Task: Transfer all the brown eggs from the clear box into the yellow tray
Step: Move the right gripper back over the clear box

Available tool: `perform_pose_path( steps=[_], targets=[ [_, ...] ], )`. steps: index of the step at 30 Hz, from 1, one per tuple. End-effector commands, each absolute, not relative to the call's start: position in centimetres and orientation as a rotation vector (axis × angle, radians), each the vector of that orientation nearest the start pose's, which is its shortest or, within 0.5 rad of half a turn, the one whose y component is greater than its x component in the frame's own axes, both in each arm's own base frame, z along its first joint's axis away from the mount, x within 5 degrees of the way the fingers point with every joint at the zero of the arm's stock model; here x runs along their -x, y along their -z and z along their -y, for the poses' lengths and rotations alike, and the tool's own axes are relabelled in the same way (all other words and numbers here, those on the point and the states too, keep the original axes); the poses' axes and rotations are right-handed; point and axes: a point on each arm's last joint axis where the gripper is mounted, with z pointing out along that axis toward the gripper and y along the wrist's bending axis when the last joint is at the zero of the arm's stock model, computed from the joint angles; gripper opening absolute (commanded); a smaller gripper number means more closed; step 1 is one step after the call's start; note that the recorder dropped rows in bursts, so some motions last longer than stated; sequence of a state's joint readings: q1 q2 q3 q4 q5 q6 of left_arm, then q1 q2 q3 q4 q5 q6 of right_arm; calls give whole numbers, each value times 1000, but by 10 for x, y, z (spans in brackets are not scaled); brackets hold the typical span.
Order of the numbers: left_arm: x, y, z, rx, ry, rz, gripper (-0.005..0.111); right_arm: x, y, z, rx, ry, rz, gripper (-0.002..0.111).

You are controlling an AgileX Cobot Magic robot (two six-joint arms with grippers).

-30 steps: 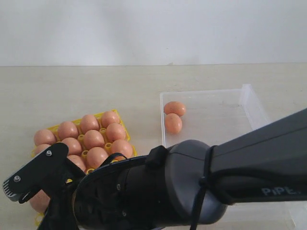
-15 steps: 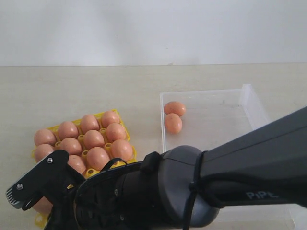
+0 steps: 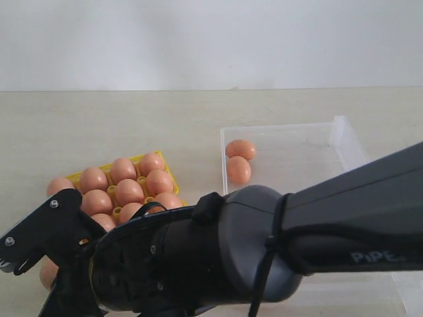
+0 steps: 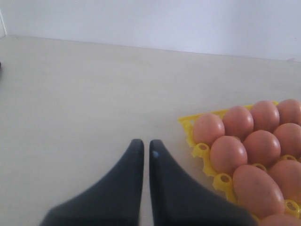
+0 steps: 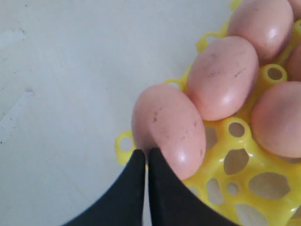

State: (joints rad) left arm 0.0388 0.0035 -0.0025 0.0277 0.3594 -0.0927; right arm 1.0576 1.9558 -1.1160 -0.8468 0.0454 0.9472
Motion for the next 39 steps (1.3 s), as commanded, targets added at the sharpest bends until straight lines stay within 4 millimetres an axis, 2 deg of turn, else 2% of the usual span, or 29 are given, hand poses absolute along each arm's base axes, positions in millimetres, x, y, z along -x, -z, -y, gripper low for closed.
perform_pose_path(
  steps=[1, 5, 10, 12, 16, 20, 23, 26, 29, 31, 35, 37, 39],
  targets=[
    [-53, -181, -3, 102, 6, -1836, 4, -207, -137, -351, 1109, -433, -2188, 0],
    [-53, -181, -3, 102, 6, -1836, 4, -208, -138, -350, 1105, -408, -2194, 0],
    [-53, -181, -3, 102, 6, -1836, 4, -208, -149, -349, 1080, -426, -2182, 0],
    [-53, -181, -3, 102, 6, -1836, 4, -207, -161, -348, 1051, -442, -2169, 0],
    [-53, -181, -3, 102, 6, -1836, 4, -206, -205, -339, 995, -451, -2097, 0],
    [-53, -181, -3, 102, 6, -1836, 4, -208, -243, -314, 957, -254, -2043, 0],
    [-53, -181, -3, 102, 6, -1836, 4, -213, -261, -290, 920, 5, -2030, 0],
    [-53, -181, -3, 102, 6, -1836, 4, -220, -271, -271, 882, 142, -2047, 0],
    [-53, -181, -3, 102, 6, -1836, 4, -235, -273, -258, 874, 47, -2105, 0],
    [-53, -181, -3, 102, 6, -1836, 4, -254, -270, -240, 766, -34, -2196, 0],
    [-53, -181, -3, 102, 6, -1836, 4, -295, -262, -183, 463, -247, -2419, 0],
    [-53, -181, -3, 102, 6, -1836, 4, -305, -260, -159, 460, -366, -2478, 0],
    [-53, -181, -3, 102, 6, -1836, 4, -309, -257, -138, 534, -571, -2526, 0]
  ],
)
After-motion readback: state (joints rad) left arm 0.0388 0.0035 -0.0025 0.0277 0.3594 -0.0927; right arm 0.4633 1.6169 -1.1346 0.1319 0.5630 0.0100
